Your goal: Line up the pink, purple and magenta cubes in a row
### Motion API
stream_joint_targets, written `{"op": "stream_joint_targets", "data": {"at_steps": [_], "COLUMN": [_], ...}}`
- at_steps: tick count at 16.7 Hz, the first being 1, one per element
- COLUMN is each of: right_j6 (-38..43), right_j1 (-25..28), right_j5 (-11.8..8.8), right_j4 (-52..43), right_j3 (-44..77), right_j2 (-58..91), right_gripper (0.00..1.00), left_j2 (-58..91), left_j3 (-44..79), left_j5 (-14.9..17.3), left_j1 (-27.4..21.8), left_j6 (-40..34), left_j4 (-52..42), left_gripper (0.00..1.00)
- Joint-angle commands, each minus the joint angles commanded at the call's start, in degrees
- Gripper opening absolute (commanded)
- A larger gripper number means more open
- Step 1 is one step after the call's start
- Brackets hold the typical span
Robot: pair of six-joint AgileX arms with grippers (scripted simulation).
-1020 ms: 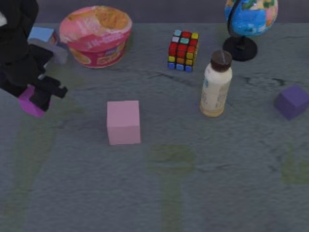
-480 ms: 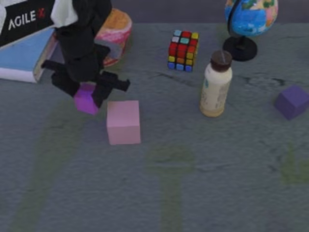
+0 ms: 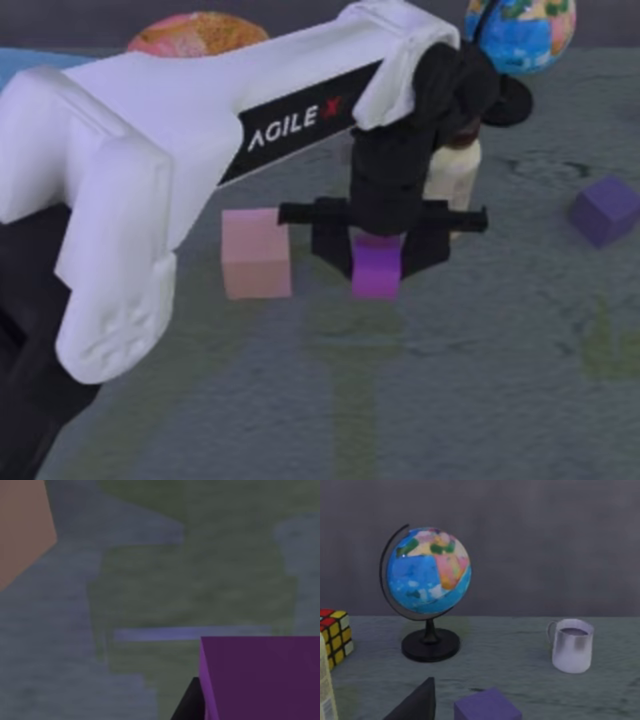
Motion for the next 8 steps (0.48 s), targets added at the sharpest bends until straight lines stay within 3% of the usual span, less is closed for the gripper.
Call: {"op": "stream_joint_targets", "data": {"at_steps": [4,8], "right_j6": [0.0,0.0], "right_j1": [0.0,0.0], "right_j5": [0.0,0.0], "right_j4": [0.0,0.0], "right_j3": [0.0,0.0], "right_j2": [0.0,0.0], "right_gripper": [1.00,1.00], "left_j2": [1.2,1.2], "left_j3": [4.6,5.5], "left_j5": [-0.5,-0.7], "left_j1": [-8.3,-10.0], "left_j6": [-11.4,-13.6], "left_j4": [-1.9,-2.1], "left_gripper": [0.00,0.00]}}
